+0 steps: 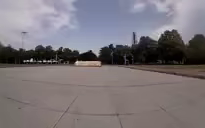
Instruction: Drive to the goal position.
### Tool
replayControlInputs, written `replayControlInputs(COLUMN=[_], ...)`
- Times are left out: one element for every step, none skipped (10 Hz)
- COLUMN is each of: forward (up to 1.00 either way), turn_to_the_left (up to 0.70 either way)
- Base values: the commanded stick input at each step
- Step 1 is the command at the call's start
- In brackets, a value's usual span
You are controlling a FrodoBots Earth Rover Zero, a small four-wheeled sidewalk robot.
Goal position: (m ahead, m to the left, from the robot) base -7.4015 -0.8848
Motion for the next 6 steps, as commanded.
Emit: replayControlInputs(forward=[0.88, 0.00, 0.00, 0.00, 1.00, 1.00], turn_to_the_left=[0.00, 0.00, 0.00, 0.00, -0.27, -0.27])
